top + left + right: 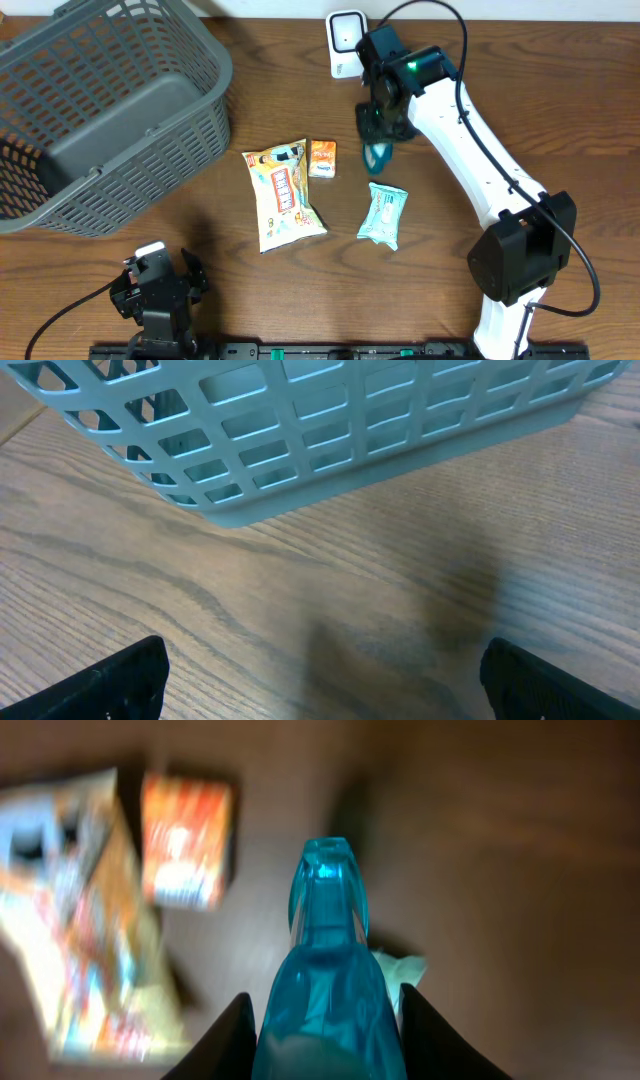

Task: Scan the item barcode

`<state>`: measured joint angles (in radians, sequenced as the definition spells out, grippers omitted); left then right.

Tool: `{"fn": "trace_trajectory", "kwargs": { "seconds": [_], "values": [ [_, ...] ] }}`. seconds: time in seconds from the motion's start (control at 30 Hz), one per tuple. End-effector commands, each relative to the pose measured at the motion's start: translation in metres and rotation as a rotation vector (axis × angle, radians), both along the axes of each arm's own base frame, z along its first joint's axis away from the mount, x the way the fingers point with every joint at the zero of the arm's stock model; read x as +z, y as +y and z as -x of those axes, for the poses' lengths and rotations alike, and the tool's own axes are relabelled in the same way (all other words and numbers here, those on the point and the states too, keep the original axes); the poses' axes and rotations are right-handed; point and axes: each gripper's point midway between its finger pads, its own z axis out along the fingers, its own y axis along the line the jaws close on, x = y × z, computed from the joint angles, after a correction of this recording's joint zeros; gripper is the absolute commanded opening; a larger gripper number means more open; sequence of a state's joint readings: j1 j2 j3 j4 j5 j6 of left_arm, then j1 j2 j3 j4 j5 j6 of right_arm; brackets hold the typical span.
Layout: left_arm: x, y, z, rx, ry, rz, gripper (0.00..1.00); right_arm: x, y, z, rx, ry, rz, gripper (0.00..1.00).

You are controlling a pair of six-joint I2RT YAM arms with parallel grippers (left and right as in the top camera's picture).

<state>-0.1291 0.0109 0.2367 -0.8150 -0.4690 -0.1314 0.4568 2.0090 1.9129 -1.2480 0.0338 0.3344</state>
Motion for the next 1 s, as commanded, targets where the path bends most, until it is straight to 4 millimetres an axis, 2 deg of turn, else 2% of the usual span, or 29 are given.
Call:
{"fn": "trace_trajectory", "kwargs": {
  "seconds": [0.0, 0.23, 0.43, 0.53, 0.67, 0.77, 0.83, 0.97],
  "values": [
    [-0.015, -0.002, 0.006, -0.005, 0.052, 0.010, 1.00, 0.042, -0.021, -0.036, -0.118, -0.248, 0.104, 0.01],
    [-0.015, -0.002, 0.006, -0.005, 0.052, 0.010, 1.00, 0.088, -0.023, -0.108, -0.122, -0.616, 0.199, 0.01],
    [-0.015, -0.002, 0.006, -0.005, 0.052, 0.010, 1.00, 0.100, -0.001, -0.148, -0.009, -0.785, 0.224, 0.01],
    [-0.015, -0.002, 0.006, -0.005, 0.052, 0.010, 1.00, 0.104, 0.006, -0.164, 0.025, -0.865, 0.306, 0.01],
    [-0.015, -0.002, 0.006, -0.005, 0.052, 0.010, 1.00, 0.111, 0.012, -0.180, 0.060, -0.971, 0.543, 0.01],
    [-0.015, -0.002, 0.006, -0.005, 0.052, 0.010, 1.00, 0.114, 0.024, -0.189, 0.117, -1.030, 0.749, 0.01],
    [-0.015, -0.002, 0.006, -0.005, 0.052, 0.010, 1.00, 0.111, 0.031, -0.195, 0.155, -1.055, 0.881, 0.01],
    [-0.015, -0.002, 0.006, -0.005, 0.052, 0.010, 1.00, 0.089, 0.039, -0.208, 0.232, -1.033, 1.136, 0.01]
  ]
}}
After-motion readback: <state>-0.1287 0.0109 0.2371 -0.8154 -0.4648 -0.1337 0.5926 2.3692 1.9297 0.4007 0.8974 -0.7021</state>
